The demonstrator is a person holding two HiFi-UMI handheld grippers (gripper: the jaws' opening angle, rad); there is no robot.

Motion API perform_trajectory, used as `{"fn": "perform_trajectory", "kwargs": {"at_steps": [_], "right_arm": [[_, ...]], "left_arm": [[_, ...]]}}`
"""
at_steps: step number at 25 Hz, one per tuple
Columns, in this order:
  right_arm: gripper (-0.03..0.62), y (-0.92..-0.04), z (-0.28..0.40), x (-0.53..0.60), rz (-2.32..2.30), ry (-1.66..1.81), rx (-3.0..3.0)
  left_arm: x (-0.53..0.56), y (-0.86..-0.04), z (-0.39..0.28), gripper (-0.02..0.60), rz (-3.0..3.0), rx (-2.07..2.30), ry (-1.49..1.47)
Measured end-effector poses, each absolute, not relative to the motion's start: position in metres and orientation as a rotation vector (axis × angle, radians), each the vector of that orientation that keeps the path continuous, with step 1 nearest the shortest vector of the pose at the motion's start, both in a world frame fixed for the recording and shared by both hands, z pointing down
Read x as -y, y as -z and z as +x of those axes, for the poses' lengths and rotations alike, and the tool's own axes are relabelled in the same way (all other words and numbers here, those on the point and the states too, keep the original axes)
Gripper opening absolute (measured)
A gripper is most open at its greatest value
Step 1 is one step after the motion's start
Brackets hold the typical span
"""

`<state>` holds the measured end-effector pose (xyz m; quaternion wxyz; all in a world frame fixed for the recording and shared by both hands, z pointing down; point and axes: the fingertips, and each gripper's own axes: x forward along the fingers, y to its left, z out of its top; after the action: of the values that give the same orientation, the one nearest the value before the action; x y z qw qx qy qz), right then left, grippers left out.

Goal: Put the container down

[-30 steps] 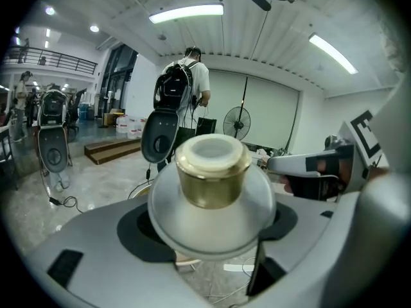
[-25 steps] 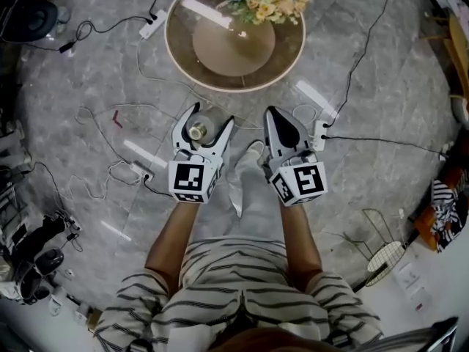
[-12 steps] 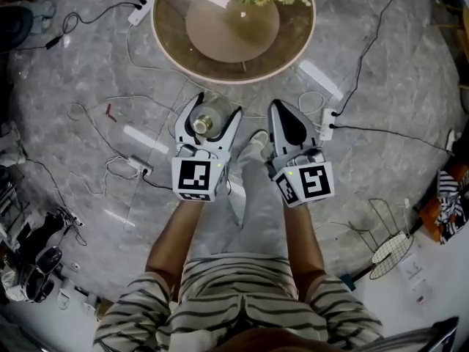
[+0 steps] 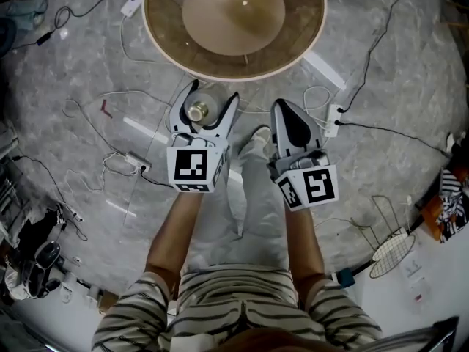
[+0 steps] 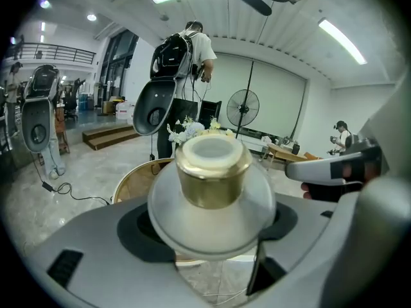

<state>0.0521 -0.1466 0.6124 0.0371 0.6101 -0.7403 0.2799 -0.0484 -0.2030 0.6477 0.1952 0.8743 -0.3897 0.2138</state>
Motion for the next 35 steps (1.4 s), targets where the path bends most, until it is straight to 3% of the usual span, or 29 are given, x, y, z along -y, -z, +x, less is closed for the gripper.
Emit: {"fn": "perform_trajectory", "kwargs": {"at_steps": [35], "right_arm": [[0.011, -0.704, 0.051, 0.174, 1.890, -0.985, 2.183]], "left_arm": [[0.277, -0.837, -0.020, 0.331, 2.485, 1.022, -0.893]]}}
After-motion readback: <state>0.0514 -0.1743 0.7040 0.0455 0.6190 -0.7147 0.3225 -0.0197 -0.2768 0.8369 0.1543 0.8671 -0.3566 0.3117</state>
